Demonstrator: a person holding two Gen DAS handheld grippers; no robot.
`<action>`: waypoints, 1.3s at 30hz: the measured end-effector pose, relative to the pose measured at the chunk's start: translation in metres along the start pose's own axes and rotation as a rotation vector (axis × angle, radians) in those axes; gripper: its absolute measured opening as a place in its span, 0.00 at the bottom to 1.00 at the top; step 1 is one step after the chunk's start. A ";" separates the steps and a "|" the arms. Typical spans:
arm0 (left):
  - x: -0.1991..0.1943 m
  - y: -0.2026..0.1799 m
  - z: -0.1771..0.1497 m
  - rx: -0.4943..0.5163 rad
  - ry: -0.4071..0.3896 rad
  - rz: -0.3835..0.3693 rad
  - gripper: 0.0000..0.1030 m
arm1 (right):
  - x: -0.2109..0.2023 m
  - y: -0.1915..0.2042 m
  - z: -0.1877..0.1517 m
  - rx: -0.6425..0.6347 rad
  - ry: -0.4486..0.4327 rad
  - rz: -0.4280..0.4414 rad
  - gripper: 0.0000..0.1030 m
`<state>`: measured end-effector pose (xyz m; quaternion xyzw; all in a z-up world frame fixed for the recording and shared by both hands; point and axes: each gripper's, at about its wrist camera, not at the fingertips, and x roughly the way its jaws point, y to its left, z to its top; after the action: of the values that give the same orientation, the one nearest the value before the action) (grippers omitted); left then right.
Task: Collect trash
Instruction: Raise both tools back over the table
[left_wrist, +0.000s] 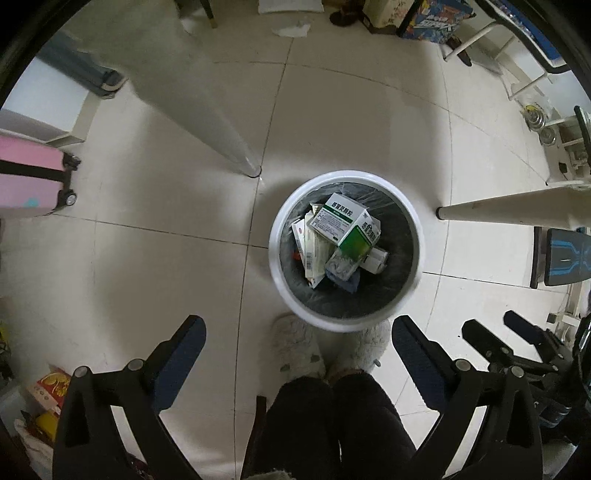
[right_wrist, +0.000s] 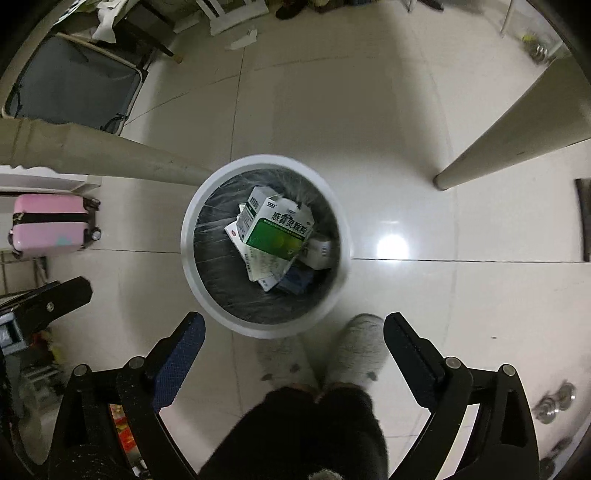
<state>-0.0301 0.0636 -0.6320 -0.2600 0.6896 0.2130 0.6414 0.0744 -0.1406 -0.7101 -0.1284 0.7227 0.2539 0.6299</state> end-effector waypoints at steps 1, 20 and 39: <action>-0.011 0.001 -0.005 -0.005 -0.005 0.002 1.00 | -0.012 0.003 -0.003 -0.006 -0.006 -0.020 0.96; -0.229 0.000 -0.064 0.025 -0.153 -0.012 1.00 | -0.273 0.069 -0.059 -0.063 -0.126 -0.077 0.96; -0.384 -0.022 0.040 -0.014 -0.422 -0.008 1.00 | -0.458 0.093 0.026 0.047 -0.311 0.056 0.96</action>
<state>0.0313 0.1044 -0.2526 -0.2165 0.5374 0.2650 0.7708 0.1286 -0.1109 -0.2466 -0.0527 0.6253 0.2713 0.7298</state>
